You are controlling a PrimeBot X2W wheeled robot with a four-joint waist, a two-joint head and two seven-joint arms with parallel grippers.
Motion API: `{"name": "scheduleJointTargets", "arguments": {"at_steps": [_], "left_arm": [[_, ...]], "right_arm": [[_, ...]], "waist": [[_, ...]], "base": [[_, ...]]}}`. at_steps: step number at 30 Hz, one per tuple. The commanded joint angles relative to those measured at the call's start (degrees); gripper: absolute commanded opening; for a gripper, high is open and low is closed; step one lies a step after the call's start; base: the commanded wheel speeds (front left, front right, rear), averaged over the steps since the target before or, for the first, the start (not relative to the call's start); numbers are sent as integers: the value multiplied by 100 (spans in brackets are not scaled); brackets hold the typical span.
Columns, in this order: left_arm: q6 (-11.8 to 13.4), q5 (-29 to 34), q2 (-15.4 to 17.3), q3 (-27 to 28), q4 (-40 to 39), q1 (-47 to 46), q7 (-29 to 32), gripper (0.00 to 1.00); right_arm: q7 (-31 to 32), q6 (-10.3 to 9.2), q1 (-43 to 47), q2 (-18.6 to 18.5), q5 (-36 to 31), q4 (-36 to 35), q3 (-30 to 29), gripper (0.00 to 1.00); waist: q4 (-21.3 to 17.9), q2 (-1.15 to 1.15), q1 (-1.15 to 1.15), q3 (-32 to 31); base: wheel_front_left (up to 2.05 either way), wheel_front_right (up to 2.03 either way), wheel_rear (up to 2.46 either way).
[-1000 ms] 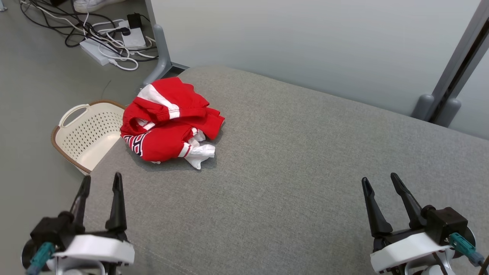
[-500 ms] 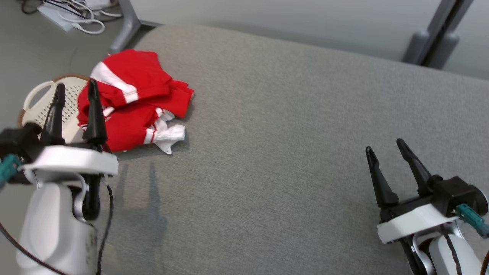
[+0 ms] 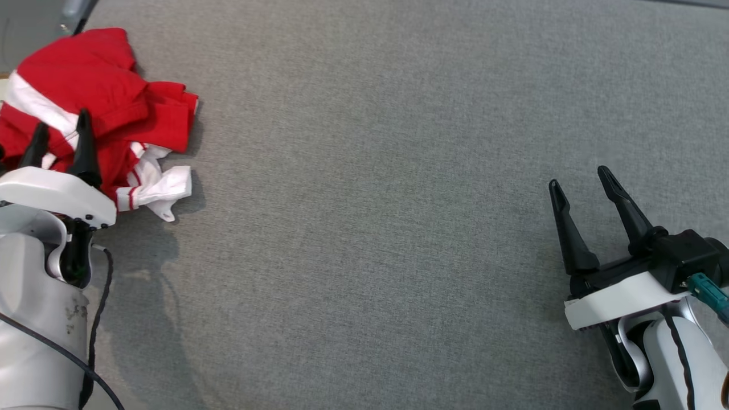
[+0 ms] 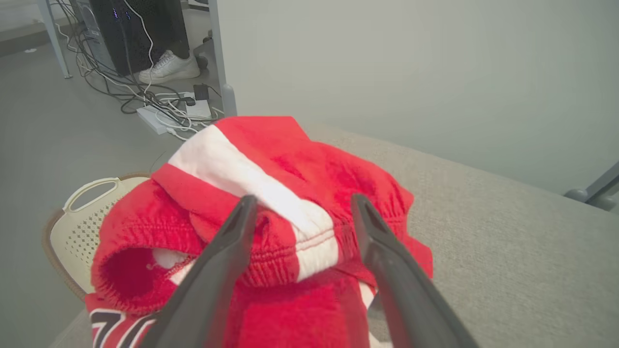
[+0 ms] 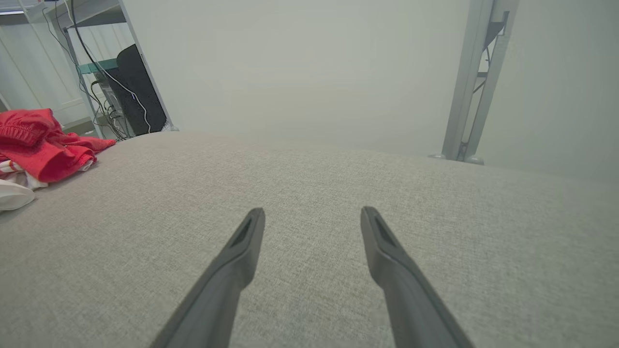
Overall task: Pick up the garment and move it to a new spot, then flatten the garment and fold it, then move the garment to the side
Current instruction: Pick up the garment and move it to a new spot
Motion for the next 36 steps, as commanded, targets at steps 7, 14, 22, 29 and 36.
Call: {"name": "scheduleJointTargets", "arguments": {"at_steps": [7, 14, 22, 29, 36], "left_arm": [[38, -68, 181, -23, 932, -440, 207, 56], [21, -28, 226, -131, 1231, -632, 28, 0], [36, 20, 403, -133, 1001, -667, -587, 0], [59, 9, 449, -57, 257, -110, -734, 0], [341, 79, 217, -47, -1118, 1177, -752, 0]], "right_arm": [[-65, 13, -114, -12, -54, 76, -4, 100], [-76, 13, -160, -7, -48, 145, 22, 100], [-124, 13, -19, 63, 27, 262, 14, 100], [-152, 13, 141, 190, 92, 364, -45, 100], [-162, 13, 398, 289, 130, 371, -143, 100]], "waist": [[-58, 0, 0, 148], [-6, 0, 0, 77], [0, 0, 0, -327], [-102, 0, 0, -842], [-262, 0, 0, -1345]], "base": [[0, 0, 0], [0, 0, 0], [0, 0, 0], [0, 0, 0], [0, 0, 0]]}}
